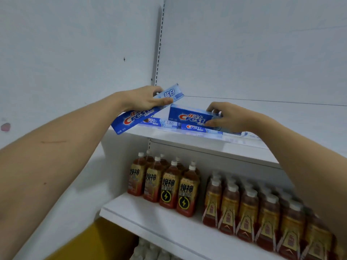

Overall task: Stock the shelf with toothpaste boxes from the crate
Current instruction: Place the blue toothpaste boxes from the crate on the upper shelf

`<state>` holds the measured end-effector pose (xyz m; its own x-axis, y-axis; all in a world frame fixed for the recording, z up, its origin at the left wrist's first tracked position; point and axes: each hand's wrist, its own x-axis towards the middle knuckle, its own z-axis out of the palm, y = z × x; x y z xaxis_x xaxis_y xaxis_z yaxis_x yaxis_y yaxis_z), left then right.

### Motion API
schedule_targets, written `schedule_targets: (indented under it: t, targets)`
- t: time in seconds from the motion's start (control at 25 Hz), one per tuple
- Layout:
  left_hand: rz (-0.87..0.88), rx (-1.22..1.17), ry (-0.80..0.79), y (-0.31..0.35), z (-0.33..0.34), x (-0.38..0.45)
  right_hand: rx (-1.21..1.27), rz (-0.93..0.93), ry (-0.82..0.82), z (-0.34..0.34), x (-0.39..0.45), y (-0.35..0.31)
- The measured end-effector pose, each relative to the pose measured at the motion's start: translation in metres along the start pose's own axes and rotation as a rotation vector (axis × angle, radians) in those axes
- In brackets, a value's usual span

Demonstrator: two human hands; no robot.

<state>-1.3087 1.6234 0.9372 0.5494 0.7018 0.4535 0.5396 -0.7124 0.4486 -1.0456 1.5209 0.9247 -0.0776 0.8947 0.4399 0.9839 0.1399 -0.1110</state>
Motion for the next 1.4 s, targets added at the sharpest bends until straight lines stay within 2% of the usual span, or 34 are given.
schedule_targets:
  t: [0.08,0.24,0.4,0.68,0.92,1.16,1.4]
  targets:
    - [-0.008,0.06,0.003,-0.033,-0.005,0.032,-0.01,0.071,0.03,0.005,0.031,0.014]
    - [0.051,0.09,-0.034,-0.09,0.002,0.093,-0.125,0.173,-0.023,0.022,0.089,0.039]
    - [0.084,0.115,-0.156,-0.125,0.014,0.143,-0.141,0.302,-0.085,0.04,0.133,0.06]
    - [0.161,0.238,-0.346,-0.155,0.041,0.214,-0.27,0.449,-0.229,0.064,0.179,0.086]
    - [0.158,0.367,-0.431,-0.164,0.056,0.243,-0.336,0.494,-0.341,0.082,0.195,0.089]
    - [0.131,0.435,-0.45,-0.158,0.055,0.243,-0.314,0.499,-0.321,0.082,0.194,0.091]
    - [0.06,0.409,-0.377,-0.14,0.053,0.215,-0.234,0.441,-0.154,0.071,0.176,0.08]
